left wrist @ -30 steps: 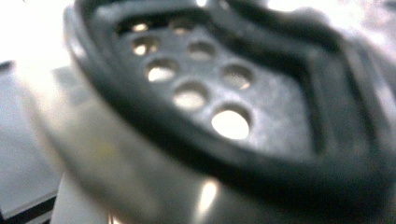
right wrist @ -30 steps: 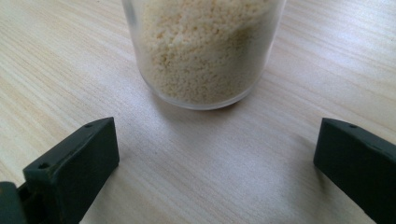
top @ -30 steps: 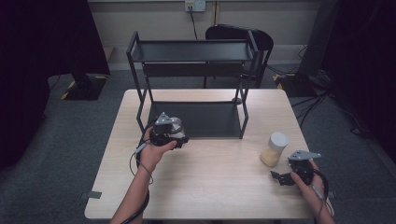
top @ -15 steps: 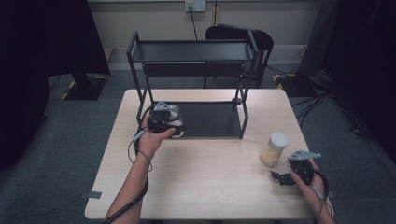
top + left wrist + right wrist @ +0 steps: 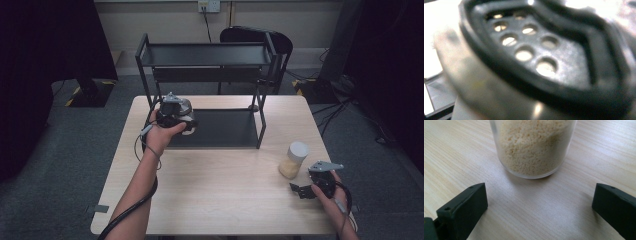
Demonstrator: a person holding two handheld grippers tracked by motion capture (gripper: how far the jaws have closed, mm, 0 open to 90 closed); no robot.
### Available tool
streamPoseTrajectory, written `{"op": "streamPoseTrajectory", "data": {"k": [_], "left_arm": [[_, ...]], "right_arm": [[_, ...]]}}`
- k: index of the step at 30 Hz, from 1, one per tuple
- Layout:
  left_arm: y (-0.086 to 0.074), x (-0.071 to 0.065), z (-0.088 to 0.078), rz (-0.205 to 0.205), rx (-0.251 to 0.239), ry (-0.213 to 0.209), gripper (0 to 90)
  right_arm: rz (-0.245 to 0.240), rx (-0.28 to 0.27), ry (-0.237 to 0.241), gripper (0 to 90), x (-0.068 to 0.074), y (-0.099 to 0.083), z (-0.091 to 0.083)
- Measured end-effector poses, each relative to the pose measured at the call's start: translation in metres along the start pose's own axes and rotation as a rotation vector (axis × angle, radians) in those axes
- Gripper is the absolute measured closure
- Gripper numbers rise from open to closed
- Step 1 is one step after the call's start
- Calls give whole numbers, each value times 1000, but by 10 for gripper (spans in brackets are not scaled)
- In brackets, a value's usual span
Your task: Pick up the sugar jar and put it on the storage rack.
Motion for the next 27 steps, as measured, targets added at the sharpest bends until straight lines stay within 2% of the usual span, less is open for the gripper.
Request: {"op": "streamPoseTrajectory", "data": {"k": [19,27], "left_arm": [[31,15,-18,0,7,12,297],[46,21,-29,13,17,17,297]], "right_arm": [[0,0,0,0,0,0,0],[0,0,0,0,0,0,0]]}}
Point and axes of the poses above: each handheld gripper's, and its own axes: z roughly forward along the jaws, y roughly out of its top, x roughly to its left, the point moved 8 cm from there along z, roughly forward along the jaws, and after that the axes turned 11 degrees about z, right-handed, at the moved point
